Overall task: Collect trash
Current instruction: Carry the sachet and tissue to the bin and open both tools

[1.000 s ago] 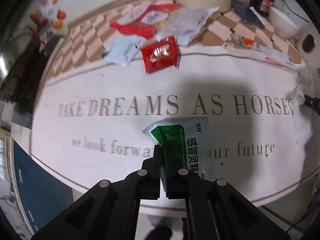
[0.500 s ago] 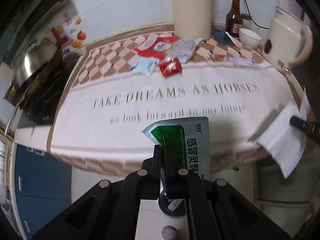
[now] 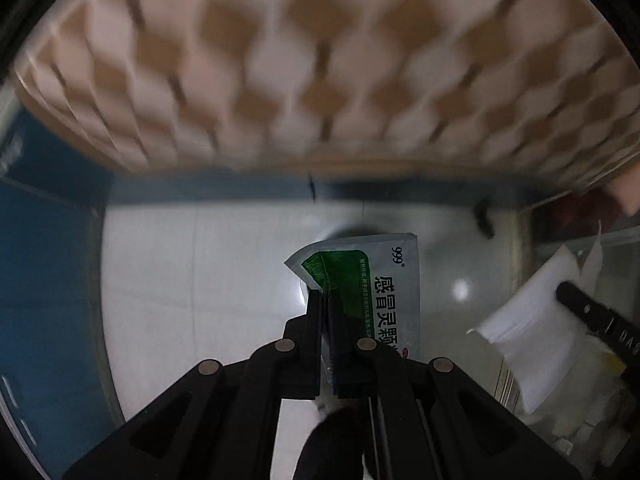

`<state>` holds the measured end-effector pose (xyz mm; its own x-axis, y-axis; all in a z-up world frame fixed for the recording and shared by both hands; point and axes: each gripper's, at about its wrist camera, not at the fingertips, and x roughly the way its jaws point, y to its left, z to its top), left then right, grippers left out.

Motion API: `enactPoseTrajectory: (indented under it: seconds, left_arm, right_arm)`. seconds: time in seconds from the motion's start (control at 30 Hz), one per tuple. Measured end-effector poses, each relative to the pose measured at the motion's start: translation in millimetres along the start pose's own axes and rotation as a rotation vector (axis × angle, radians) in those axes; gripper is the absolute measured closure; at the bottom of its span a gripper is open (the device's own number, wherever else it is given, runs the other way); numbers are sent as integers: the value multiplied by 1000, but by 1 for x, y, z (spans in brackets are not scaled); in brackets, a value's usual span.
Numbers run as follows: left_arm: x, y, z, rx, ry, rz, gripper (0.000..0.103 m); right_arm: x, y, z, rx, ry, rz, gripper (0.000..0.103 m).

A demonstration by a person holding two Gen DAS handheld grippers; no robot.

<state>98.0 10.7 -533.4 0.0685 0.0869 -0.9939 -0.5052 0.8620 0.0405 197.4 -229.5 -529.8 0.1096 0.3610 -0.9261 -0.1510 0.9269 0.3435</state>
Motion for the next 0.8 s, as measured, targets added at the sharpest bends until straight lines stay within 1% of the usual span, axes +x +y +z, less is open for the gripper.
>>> enactPoseTrajectory:
  seconds: [0.07,0.1,0.23,0.3,0.33,0.4,0.47,0.5,0.53,0.6,0.63,0.67,0.7,0.73,0.77,0.8]
  left_arm:
    - [53,6,-3,-24,59,-16,102]
    - [81,8,-5,-38,89,-24,102]
    - [175,14,-7,-81,168,-49,102]
    - [216,17,-8,-107,205,-67,102]
    - [238,18,-8,-122,229,-90,102]
    - [269,19,-10,-149,265,-122,102]
    - [287,18,-12,-159,282,-141,100]
    - [296,17,-11,-159,294,-153,96]
    - [304,16,-10,-159,306,-161,95]
    - [310,16,-7,-158,320,-172,93]
    - [311,16,-7,-165,322,-184,92]
    - [309,20,-7,-162,316,-177,90]
    - [308,22,-6,-155,305,-164,85]
    - [306,24,-6,-148,294,-151,76]
    - [302,26,-6,-146,278,-140,46]
    - [296,28,-6,-145,255,-125,15]
  right_arm:
    - [57,-17,-20,29,62,15,100]
    - [79,-23,-26,31,82,23,100]
    - [187,-49,-50,21,153,49,100]
    - [227,-58,-57,16,170,60,100]
    - [251,-63,-60,9,179,68,100]
    - [284,-66,-64,-11,194,66,100]
    - [313,-70,-67,-21,210,76,100]
    - [324,-69,-68,-33,221,78,100]
    - [334,-68,-68,-45,231,76,100]
    - [354,-66,-70,-75,258,71,100]
    - [366,-64,-71,-93,290,56,99]
    - [374,-62,-69,-99,305,41,98]
    - [381,-61,-70,-107,324,30,96]
    - [383,-60,-70,-120,332,23,92]
    - [382,-58,-70,-132,329,8,75]
    - [380,-57,-70,-135,324,7,51]
